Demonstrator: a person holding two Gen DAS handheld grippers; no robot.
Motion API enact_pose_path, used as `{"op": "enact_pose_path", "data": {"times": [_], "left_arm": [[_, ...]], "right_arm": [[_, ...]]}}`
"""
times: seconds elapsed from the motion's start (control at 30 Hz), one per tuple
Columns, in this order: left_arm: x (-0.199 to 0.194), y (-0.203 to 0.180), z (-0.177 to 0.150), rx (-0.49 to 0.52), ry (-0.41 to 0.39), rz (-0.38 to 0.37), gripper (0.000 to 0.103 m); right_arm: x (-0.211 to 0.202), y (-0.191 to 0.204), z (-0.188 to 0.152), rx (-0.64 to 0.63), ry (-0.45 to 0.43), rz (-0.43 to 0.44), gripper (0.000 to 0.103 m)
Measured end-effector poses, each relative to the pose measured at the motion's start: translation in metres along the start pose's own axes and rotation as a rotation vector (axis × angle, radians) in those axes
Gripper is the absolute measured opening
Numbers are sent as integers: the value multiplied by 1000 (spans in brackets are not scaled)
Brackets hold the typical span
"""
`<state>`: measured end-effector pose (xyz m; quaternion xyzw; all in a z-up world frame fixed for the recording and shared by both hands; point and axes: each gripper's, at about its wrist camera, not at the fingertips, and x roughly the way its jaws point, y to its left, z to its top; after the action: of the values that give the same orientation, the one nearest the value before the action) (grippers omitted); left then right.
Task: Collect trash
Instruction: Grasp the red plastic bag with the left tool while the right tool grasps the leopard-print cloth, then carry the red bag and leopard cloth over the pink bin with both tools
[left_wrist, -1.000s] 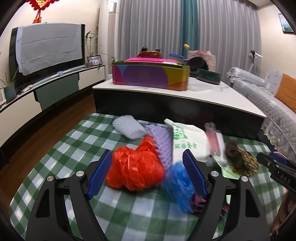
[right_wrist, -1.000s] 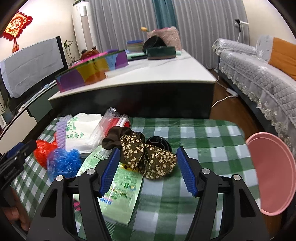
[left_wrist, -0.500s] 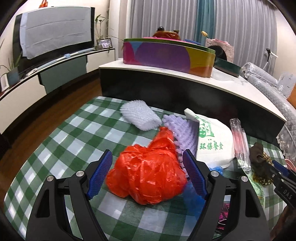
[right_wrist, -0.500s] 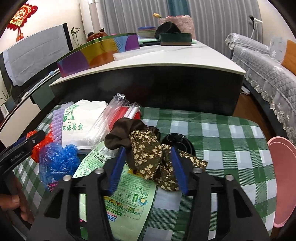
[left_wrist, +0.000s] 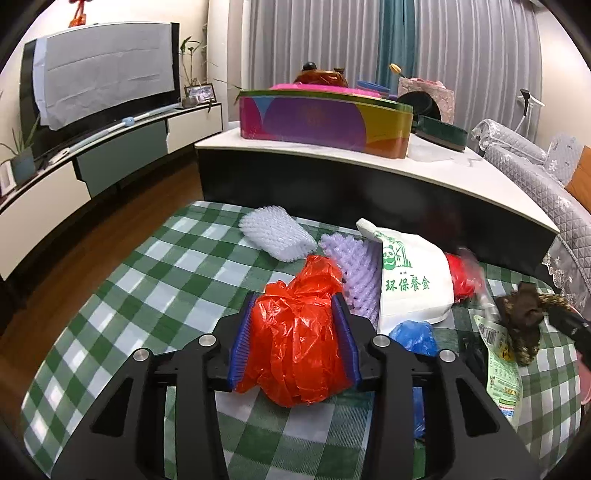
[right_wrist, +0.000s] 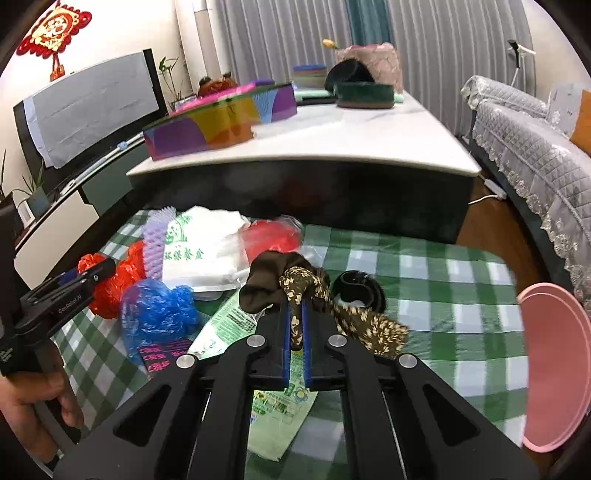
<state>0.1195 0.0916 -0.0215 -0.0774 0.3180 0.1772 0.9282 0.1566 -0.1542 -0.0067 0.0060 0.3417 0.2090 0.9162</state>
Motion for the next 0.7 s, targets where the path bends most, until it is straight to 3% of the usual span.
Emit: {"op": "enact_pose_path", "data": {"times": [0.27,0.7], "left_arm": [[-33,8,3,-16,-32,-9,39],[-87,-1,0,4,-92,-120,39]], "right_arm": [[-56,-15,1,1,-52,-71,5],[-136,-35,-10,54,-131,-162,5]]}}
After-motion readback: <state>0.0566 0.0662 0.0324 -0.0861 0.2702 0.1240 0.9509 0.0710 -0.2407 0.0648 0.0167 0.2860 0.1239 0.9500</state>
